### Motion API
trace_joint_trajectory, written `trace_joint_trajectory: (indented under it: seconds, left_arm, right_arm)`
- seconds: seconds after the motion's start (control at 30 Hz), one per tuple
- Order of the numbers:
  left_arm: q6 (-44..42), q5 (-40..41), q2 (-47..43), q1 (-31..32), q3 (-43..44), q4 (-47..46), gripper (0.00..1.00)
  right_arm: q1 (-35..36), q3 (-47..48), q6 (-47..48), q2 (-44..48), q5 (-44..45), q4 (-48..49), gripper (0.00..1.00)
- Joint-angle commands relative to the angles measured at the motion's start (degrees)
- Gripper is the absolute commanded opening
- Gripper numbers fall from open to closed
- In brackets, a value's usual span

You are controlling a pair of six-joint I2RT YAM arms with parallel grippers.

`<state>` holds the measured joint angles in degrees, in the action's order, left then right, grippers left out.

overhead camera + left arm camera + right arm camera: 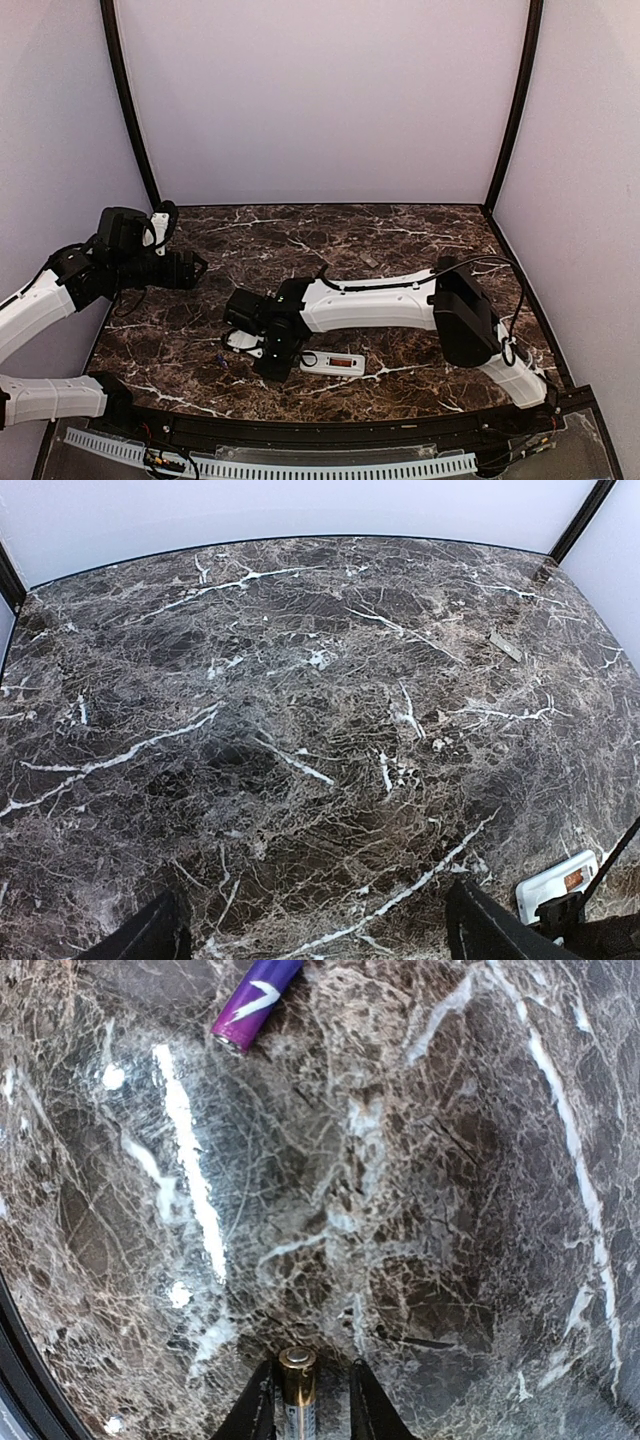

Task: Load the batteries into the remote control
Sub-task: Pick up the battery at the center of the board, then place the battery in the battery compartment.

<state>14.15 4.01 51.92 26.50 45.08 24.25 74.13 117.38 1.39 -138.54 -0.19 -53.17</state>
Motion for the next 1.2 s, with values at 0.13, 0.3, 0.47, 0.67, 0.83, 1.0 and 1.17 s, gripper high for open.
trace_joint_trajectory:
  seconds: [0.13, 0.3, 0.47, 0.67, 0.83, 1.0, 1.17]
  left_arm:
    - [-0.4, 0.6, -0.9, -0.3, 1.3, 1.4, 0.87]
    - [-0.5, 0.5, -1.2, -0.3, 1.2, 1.5, 0.87]
    - [-0.3, 0.4, -1.2, -0.3, 0.8, 1.3, 0.87]
    - [-0.3, 0.2, -1.2, -0.3, 0.6, 0.9, 0.87]
    - [-0.2, 0.1, -1.1, -0.3, 0.6, 0.7, 0.87]
    - [-0.2, 0.1, -1.1, -0.3, 0.5, 0.6, 0.87]
    - [-0.3, 0.3, -1.6, -0.3, 0.5, 0.7, 0.87]
  right_arm:
    - [0.3, -4.5, -1.3, -4.3, 1.9, -7.3, 0.23]
    - [0.2, -4.4, -1.2, -3.9, 3.9, -9.3, 0.23]
    - [0.3, -4.6, -1.2, -3.6, 3.4, -9.7, 0.23]
    - [0.4, -5.0, -1.4, -3.1, 3.4, -10.2, 0.22]
    - [0.8, -5.0, -1.4, -3.4, 2.8, -10.2, 0.19]
    - [0.9, -4.7, -1.3, -4.0, 1.1, -9.2, 0.05]
    - [0.9, -4.1, -1.2, -3.7, 1.2, -8.5, 0.00]
